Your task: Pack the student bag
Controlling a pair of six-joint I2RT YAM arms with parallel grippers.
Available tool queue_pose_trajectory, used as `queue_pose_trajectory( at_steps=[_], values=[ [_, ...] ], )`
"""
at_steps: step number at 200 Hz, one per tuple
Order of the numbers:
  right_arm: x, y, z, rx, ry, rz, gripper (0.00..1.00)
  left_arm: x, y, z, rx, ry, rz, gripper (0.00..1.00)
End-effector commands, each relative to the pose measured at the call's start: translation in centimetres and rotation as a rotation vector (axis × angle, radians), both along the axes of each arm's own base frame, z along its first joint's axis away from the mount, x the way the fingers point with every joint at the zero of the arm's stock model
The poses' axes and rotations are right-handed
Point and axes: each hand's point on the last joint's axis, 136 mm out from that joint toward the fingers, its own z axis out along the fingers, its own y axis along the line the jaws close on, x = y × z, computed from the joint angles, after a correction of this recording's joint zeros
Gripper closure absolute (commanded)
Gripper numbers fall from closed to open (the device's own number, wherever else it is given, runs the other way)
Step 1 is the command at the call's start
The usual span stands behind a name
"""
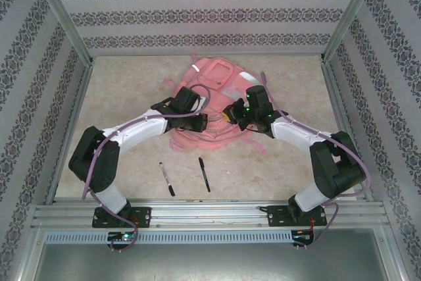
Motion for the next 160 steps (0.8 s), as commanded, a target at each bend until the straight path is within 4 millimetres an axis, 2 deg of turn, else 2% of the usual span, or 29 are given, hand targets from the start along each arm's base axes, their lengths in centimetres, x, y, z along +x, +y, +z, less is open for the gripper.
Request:
queue_pose_trajectory(
  at_steps=[1,26,48,82,103,119,131,145,160],
  values=[
    [1.8,-2.8,0.4,-0.083,-0.121,0.033,1.00,0.2,2.9,0.5,0.030,-0.075,-0.065,1.00],
    [4.0,-4.2,-0.9,-0.084,-0.127,0.067,1.00,0.5,3.9,0.4,0.033,-0.147,-0.122,1.00],
    [6.0,-5.1,-2.3,-0.070,-0.107,0.065,1.00,1.1,5.0,0.6,0.050,-0.169,-0.088,1.00],
    [8.4,-6.7,-3.3,-0.103,-0.108,0.036,1.00,0.6,3.0,1.6,-0.062,-0.147,-0.126,1.00],
    [9.6,-6.9,-2.9,-0.112,-0.122,0.012,0.87,1.1,1.7,2.9,-0.136,-0.143,-0.084,1.00],
    [9.2,-7.3,-2.8,-0.097,-0.068,-0.041,0.72,1.7,0.0,4.3,-0.200,-0.173,-0.068,1.00],
    [7.6,-7.8,-3.4,-0.096,0.034,-0.086,0.63,2.1,-1.2,5.1,-0.224,-0.189,-0.076,1.00],
    [5.8,-7.3,-3.3,-0.079,0.090,-0.111,0.53,2.5,-2.5,5.3,-0.228,-0.191,-0.089,1.00],
    [3.8,-6.5,-2.7,-0.082,0.109,-0.120,0.48,2.8,-3.4,5.1,-0.234,-0.186,-0.095,1.00]
  ],
)
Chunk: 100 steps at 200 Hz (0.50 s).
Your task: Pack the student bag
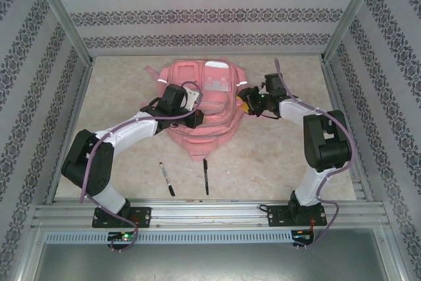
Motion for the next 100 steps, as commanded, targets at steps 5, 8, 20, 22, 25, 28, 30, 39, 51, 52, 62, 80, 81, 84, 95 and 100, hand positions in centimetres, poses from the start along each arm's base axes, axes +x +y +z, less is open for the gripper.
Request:
queue_pose_trajectory(
  at_steps=[5,8,20,22,25,28,30,39,51,52,62,80,81,84,95,100],
  values=[
    [-3.5,0.6,1.0,-0.033,0.071,-0.077,0.48,1.4,-3.4,3.0,-0.093,-0.056,-0.025,1.00],
    [-3.8,0.8,1.2,-0.037,0.065,-0.077,0.48,1.4,-3.6,2.9,-0.095,-0.054,-0.030,1.00],
    [-4.5,1.6,1.8,-0.059,0.044,-0.072,0.48,1.6,-4.3,2.6,-0.097,-0.048,-0.043,1.00],
    [-4.6,1.8,1.9,-0.060,0.041,-0.071,0.48,1.6,-4.4,2.6,-0.096,-0.047,-0.046,1.00],
    [-4.7,2.0,2.1,-0.060,0.037,-0.069,0.48,1.7,-4.5,2.5,-0.097,-0.045,-0.049,1.00],
    [-4.7,2.2,2.2,-0.060,0.036,-0.066,0.48,1.7,-4.7,2.4,-0.098,-0.041,-0.055,1.00],
    [-4.7,2.4,2.3,-0.058,0.035,-0.064,0.48,1.7,-4.8,2.4,-0.099,-0.039,-0.058,1.00],
    [-4.9,2.8,2.6,-0.054,0.045,-0.060,0.48,1.7,-5.2,2.5,-0.103,-0.038,-0.066,1.00],
    [-4.9,3.1,3.0,-0.067,0.049,-0.065,0.48,1.9,-5.6,2.4,-0.106,-0.047,-0.073,1.00],
    [-4.9,3.0,3.0,-0.070,0.049,-0.068,0.48,1.9,-5.6,2.4,-0.105,-0.047,-0.075,1.00],
    [-4.9,2.9,3.1,-0.101,0.048,-0.082,0.49,2.1,-5.8,2.3,-0.103,-0.053,-0.079,1.00],
    [-4.8,2.9,3.1,-0.142,0.062,-0.092,0.50,2.4,-6.1,2.0,-0.090,-0.049,-0.097,1.00],
    [-4.8,2.9,3.0,-0.142,0.067,-0.091,0.51,2.4,-6.1,1.9,-0.089,-0.047,-0.097,1.00],
    [-4.8,3.1,3.0,-0.142,0.074,-0.086,0.51,2.4,-6.2,1.8,-0.087,-0.045,-0.098,1.00],
    [-4.8,3.6,2.8,-0.138,0.096,-0.072,0.52,2.6,-6.3,1.7,-0.086,-0.044,-0.097,1.00],
    [-4.9,3.6,2.7,-0.143,0.109,-0.075,0.53,2.7,-6.4,1.7,-0.088,-0.046,-0.100,1.00]
  ],
)
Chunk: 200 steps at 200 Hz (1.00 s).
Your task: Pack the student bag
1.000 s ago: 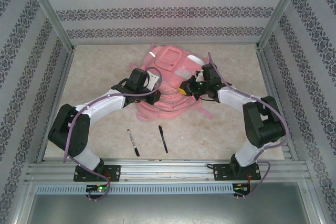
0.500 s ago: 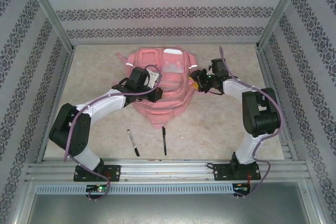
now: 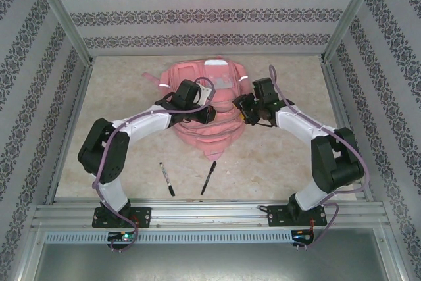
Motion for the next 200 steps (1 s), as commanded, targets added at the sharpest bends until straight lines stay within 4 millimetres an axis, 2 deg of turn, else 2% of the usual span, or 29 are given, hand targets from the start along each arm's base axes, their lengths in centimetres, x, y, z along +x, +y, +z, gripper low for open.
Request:
queue_pose_trajectory(
  at_steps=[1,24,44,81,123,148,160,174,200],
  values=[
    [-0.3,1.4,0.4,-0.007,0.047,0.016,0.53,0.8,-2.4,2.5,-0.066,-0.080,-0.064,1.00],
    [-1.1,0.7,0.1,-0.087,0.076,-0.013,0.51,1.4,-2.4,2.4,-0.059,-0.084,-0.048,1.00],
    [-1.3,0.3,0.9,-0.131,0.058,0.010,0.46,1.9,-2.4,1.8,-0.042,-0.067,-0.030,1.00],
    [-1.0,1.1,1.7,-0.070,0.074,-0.014,0.40,2.1,-3.4,1.6,-0.092,-0.039,-0.043,1.00],
    [1.2,2.5,-0.1,0.000,0.120,-0.075,0.36,2.1,-5.3,3.3,-0.220,-0.013,-0.070,1.00],
    [2.2,3.9,-1.3,0.047,0.161,-0.066,0.36,1.9,-5.1,4.3,-0.241,-0.033,-0.075,1.00],
    [2.0,3.9,-2.2,0.042,0.184,-0.065,0.36,1.6,-4.7,4.0,-0.198,-0.053,-0.089,1.00],
    [1.6,3.2,-3.3,0.020,0.201,-0.083,0.43,1.4,-3.4,2.9,-0.098,-0.077,-0.092,1.00],
    [1.5,1.4,-4.6,0.012,0.198,-0.121,0.77,1.0,-0.5,1.2,0.031,-0.093,-0.100,1.00]
  ],
)
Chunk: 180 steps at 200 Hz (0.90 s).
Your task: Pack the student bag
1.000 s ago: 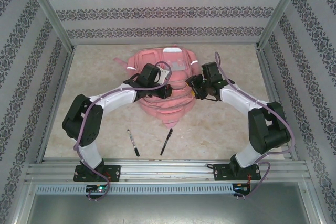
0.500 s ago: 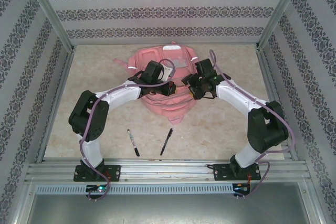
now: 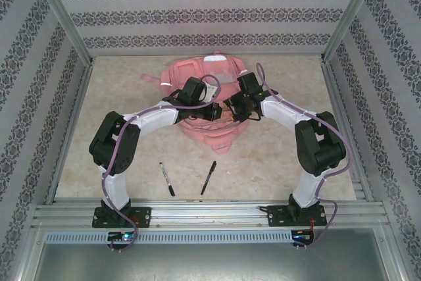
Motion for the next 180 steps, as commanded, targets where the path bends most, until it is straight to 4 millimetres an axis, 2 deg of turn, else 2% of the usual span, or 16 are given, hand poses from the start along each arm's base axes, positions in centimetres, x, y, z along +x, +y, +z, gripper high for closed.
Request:
queue_pose_trajectory(
  at_steps=[1,18,38,66,90,101,137,157,180],
  values=[
    [0.0,-1.5,-1.6,-0.010,0.010,-0.040,0.78,-0.3,1.7,2.2,0.073,-0.132,-0.061,1.00],
    [0.1,-2.8,-1.9,-0.031,0.001,-0.048,0.90,-0.3,4.3,1.0,0.145,-0.118,-0.039,1.00],
    [0.6,-4.1,-1.9,-0.029,-0.006,-0.050,0.96,-0.4,7.6,0.2,0.189,-0.082,0.006,1.00],
    [1.6,-6.1,-1.3,-0.057,-0.049,-0.041,0.99,-0.5,11.1,0.3,0.213,-0.092,0.055,1.00],
    [2.2,-6.5,-1.2,-0.033,-0.053,-0.006,0.99,-0.3,13.7,0.6,0.296,-0.134,0.082,1.00],
    [2.4,-6.6,-1.2,-0.014,-0.052,0.003,0.98,-0.4,14.9,0.1,0.361,-0.145,0.093,1.00],
    [3.1,-7.1,-0.7,-0.001,-0.081,0.061,0.98,-0.4,20.8,-1.7,0.560,-0.103,0.221,1.00],
    [3.5,-7.0,-0.2,0.051,-0.092,0.105,0.97,0.1,22.1,-2.0,0.611,-0.169,0.227,1.00],
    [4.1,-6.8,0.2,0.087,-0.126,0.168,0.98,1.4,21.7,-2.3,0.619,-0.264,0.153,1.00]
  ],
)
